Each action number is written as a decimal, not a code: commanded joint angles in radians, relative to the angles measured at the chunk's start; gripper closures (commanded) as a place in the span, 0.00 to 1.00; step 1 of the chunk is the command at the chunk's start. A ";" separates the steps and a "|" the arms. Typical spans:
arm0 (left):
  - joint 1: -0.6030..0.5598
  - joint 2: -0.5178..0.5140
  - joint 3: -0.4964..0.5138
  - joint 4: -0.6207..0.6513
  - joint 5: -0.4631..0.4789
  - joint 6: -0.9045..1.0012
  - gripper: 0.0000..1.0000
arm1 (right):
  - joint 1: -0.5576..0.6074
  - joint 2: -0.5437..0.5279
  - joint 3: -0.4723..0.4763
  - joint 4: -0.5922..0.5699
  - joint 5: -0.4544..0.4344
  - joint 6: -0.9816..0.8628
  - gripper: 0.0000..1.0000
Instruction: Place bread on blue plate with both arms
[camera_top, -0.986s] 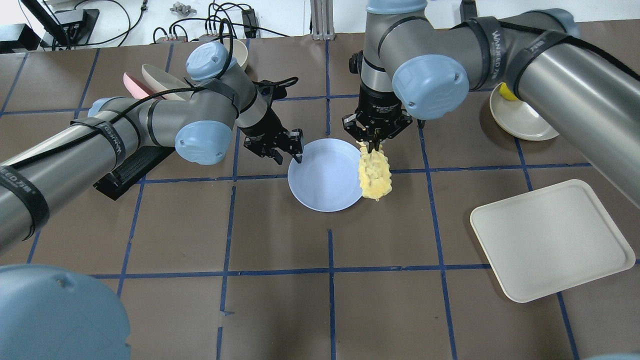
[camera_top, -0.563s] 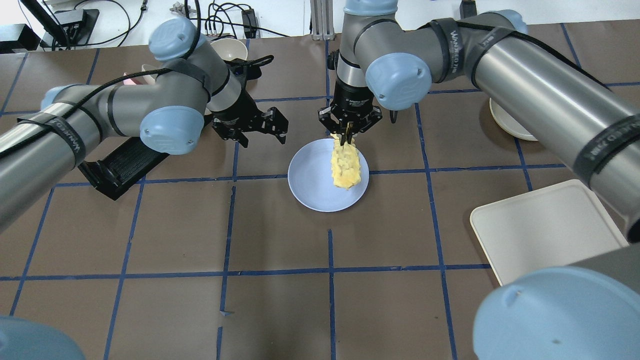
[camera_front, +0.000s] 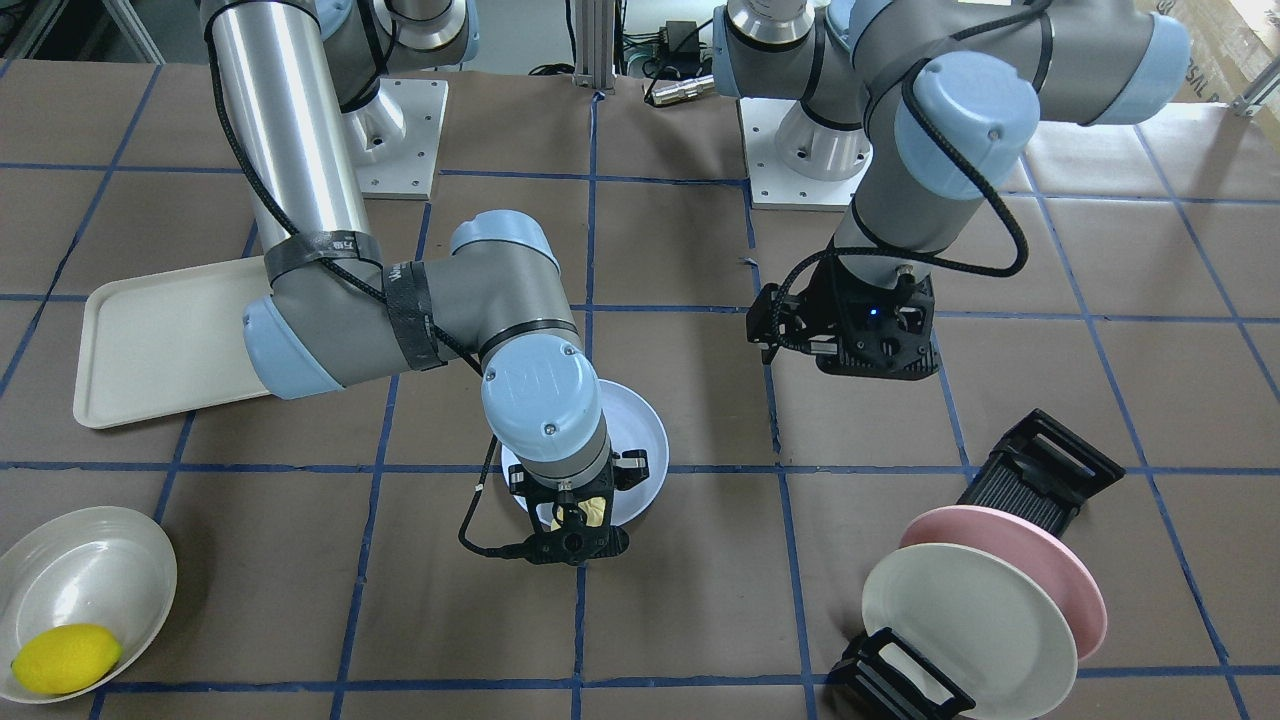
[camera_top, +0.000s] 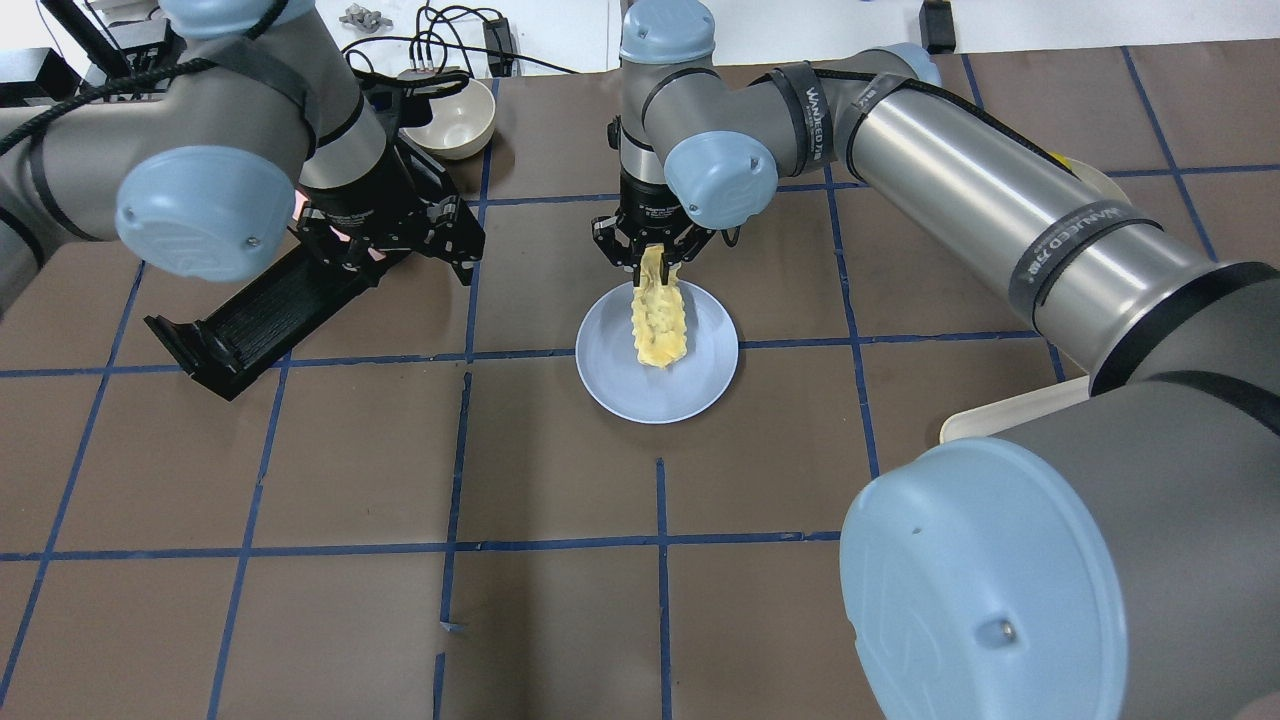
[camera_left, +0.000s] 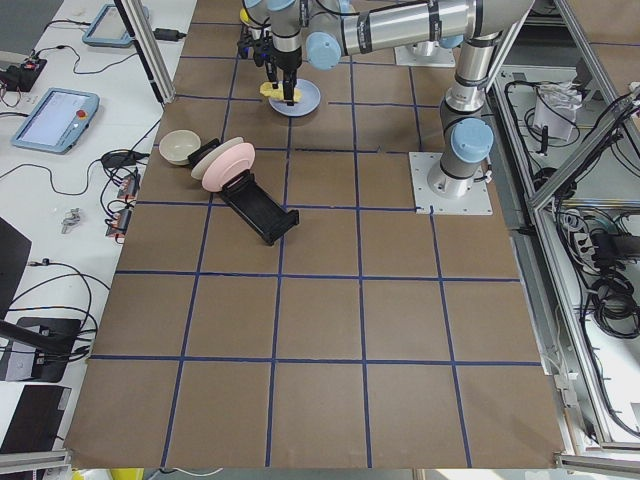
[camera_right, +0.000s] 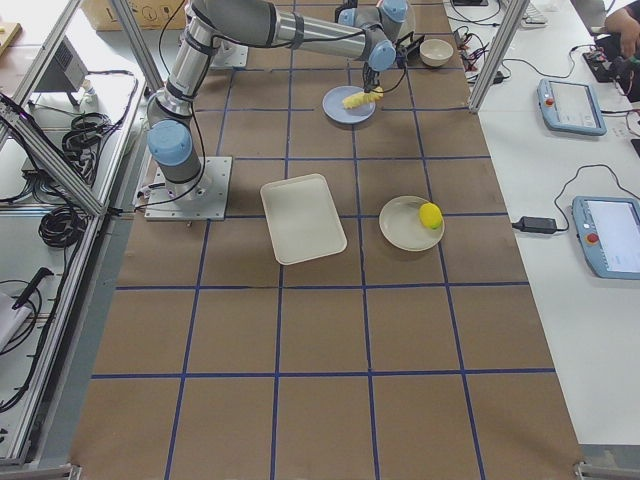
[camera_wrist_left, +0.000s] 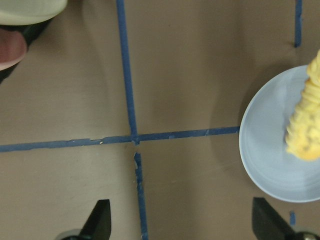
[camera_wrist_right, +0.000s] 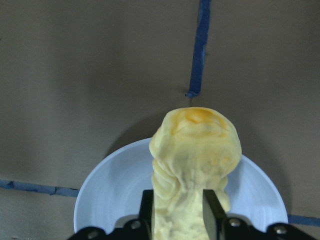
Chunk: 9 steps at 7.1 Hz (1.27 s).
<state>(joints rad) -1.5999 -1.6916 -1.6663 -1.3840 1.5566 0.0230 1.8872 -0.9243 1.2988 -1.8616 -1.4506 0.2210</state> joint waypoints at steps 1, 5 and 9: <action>0.002 0.052 0.013 -0.052 0.016 0.000 0.00 | -0.013 -0.039 0.003 0.016 -0.011 -0.012 0.00; 0.002 0.058 0.065 -0.091 0.042 0.000 0.00 | -0.233 -0.423 0.158 0.237 -0.063 -0.383 0.04; 0.040 0.084 0.108 -0.161 0.057 0.002 0.00 | -0.313 -0.677 0.476 0.137 -0.051 -0.394 0.03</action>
<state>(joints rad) -1.5674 -1.6243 -1.5492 -1.5357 1.6131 0.0240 1.5826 -1.5678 1.7112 -1.6693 -1.5092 -0.1750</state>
